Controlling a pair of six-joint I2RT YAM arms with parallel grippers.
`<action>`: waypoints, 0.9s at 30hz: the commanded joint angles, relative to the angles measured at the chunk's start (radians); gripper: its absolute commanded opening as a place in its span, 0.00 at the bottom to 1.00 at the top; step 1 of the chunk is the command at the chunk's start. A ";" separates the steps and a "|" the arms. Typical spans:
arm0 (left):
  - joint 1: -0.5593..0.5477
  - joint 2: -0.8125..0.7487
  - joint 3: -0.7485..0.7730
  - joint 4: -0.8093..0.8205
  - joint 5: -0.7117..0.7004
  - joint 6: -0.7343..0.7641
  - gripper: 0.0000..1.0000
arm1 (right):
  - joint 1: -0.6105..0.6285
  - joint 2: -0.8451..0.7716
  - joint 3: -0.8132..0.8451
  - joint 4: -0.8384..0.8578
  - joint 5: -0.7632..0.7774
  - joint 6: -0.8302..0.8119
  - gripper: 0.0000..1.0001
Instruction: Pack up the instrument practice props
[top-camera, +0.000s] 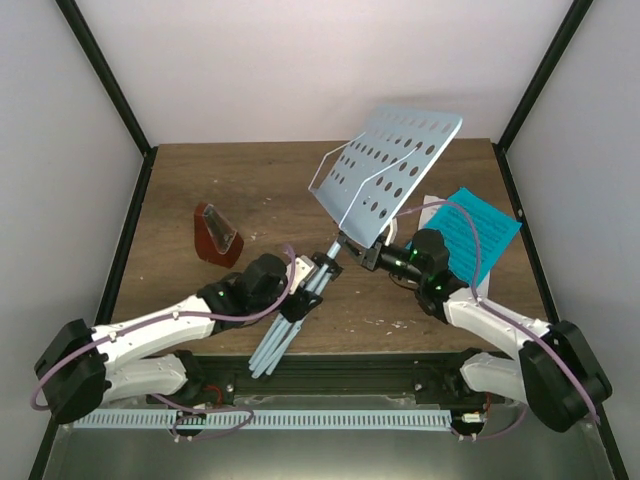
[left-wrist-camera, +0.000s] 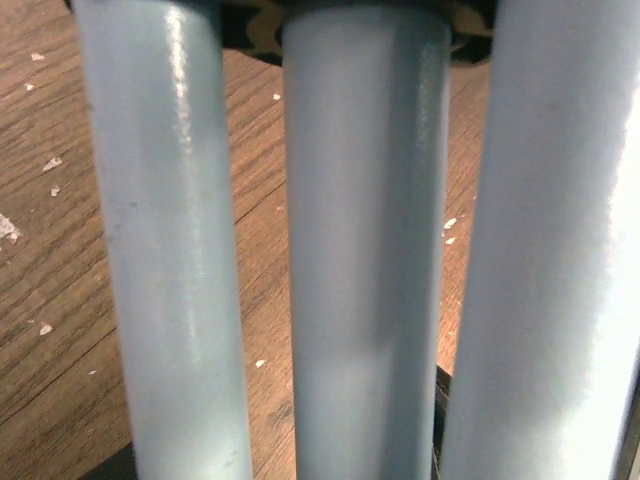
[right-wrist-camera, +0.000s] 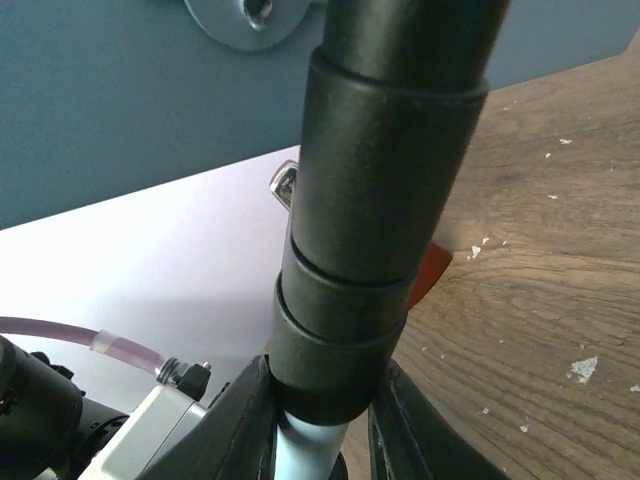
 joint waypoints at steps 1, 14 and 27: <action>0.042 -0.038 0.039 0.244 -0.097 -0.039 0.00 | -0.075 0.054 -0.028 0.066 0.317 -0.032 0.24; 0.062 0.060 0.024 0.304 -0.124 -0.068 0.00 | -0.075 0.061 -0.085 0.094 0.307 -0.056 0.75; 0.070 0.212 0.211 0.095 -0.263 0.095 0.00 | -0.075 -0.235 -0.131 -0.238 0.527 -0.133 0.90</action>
